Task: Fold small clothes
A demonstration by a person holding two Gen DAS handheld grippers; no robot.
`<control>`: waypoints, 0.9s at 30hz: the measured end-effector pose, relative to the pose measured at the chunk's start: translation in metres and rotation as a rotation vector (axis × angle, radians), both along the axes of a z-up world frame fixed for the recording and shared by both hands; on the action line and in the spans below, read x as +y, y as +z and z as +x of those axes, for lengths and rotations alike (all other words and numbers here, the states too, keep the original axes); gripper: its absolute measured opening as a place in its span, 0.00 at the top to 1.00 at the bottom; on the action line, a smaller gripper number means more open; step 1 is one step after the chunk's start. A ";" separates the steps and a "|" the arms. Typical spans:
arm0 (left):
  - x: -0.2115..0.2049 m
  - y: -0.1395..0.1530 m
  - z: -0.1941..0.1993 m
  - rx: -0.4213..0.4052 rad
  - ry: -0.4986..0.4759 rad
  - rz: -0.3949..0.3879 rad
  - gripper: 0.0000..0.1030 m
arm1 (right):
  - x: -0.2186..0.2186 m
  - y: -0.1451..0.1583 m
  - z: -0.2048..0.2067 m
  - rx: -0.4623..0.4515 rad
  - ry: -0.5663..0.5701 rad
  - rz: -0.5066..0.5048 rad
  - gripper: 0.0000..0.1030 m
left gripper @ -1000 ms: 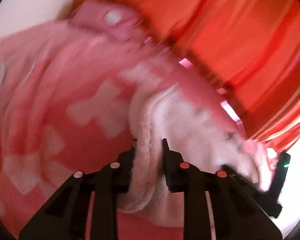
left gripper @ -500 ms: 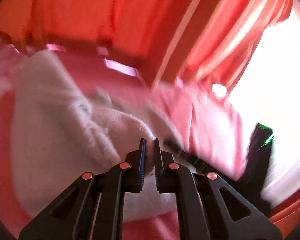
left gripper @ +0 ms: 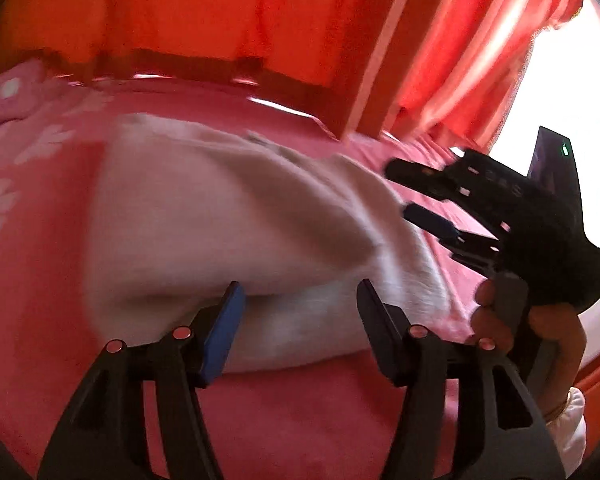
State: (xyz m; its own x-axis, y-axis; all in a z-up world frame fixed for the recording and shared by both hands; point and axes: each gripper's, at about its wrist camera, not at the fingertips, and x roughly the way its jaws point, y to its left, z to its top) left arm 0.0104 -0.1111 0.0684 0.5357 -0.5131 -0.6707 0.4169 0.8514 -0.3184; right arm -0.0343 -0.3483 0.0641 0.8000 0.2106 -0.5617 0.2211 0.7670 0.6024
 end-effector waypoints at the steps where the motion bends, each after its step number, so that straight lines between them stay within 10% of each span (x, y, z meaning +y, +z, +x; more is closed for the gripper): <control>1: 0.009 -0.004 -0.002 0.010 0.030 0.009 0.43 | 0.002 -0.003 0.002 0.016 0.012 0.008 0.34; 6: 0.032 -0.025 0.004 0.045 0.079 0.057 0.43 | 0.003 -0.007 0.001 0.018 0.048 0.100 0.34; 16: 0.056 -0.016 -0.004 0.038 0.062 0.000 0.42 | 0.050 0.009 0.034 0.100 0.117 -0.181 0.34; 22: 0.106 0.003 0.004 -0.009 0.143 -0.032 0.29 | 0.033 -0.021 -0.008 0.170 0.049 0.123 0.33; 27: 0.153 0.006 0.010 0.012 0.234 -0.085 0.29 | 0.060 -0.018 0.023 0.211 0.088 0.067 0.43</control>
State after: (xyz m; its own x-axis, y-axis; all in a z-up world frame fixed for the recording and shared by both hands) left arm 0.0207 0.0420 0.0745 0.6384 -0.4314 -0.6374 0.2075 0.8940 -0.3972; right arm -0.0111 -0.2884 0.0456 0.6433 0.3169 -0.6969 0.2819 0.7483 0.6004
